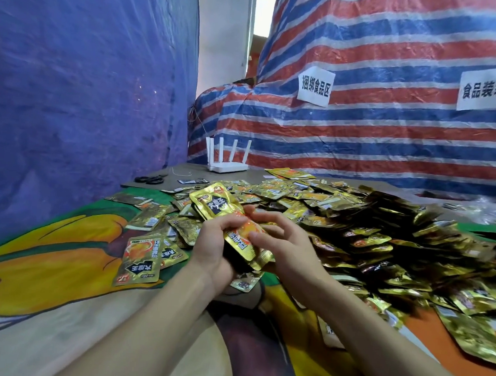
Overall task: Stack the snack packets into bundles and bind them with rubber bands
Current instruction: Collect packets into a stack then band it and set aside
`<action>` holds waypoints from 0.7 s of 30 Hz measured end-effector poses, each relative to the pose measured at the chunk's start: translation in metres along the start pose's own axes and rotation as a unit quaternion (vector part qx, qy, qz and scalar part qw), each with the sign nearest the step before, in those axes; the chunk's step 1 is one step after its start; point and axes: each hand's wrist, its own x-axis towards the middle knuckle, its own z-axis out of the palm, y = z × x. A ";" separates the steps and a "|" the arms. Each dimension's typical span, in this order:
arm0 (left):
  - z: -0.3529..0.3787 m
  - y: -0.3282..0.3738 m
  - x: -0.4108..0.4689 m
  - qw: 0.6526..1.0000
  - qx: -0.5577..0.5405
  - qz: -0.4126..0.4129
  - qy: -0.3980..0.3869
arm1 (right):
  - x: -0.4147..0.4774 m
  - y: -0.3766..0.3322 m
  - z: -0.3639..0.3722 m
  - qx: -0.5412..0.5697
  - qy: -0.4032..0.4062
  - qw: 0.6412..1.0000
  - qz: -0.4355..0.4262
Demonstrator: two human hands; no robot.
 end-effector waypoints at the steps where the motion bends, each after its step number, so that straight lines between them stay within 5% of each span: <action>1: 0.000 0.000 0.000 1.000 -0.002 0.006 0.003 | 0.000 0.000 0.002 0.013 0.004 1.000 0.007; 10: 0.008 -0.005 0.000 0.985 0.154 0.012 0.077 | -0.004 -0.016 -0.002 -0.027 -0.005 0.994 0.108; 16: 0.014 -0.011 -0.008 0.947 0.304 0.061 0.083 | 0.008 -0.067 -0.041 -0.105 0.118 0.987 0.044; 18: 0.010 -0.012 -0.007 0.928 0.353 0.083 0.091 | 0.020 -0.087 -0.060 -0.243 0.157 0.957 -0.034; 21: 0.008 -0.016 -0.005 0.905 0.400 0.098 0.111 | 0.052 -0.108 -0.089 -0.445 0.233 0.857 -0.116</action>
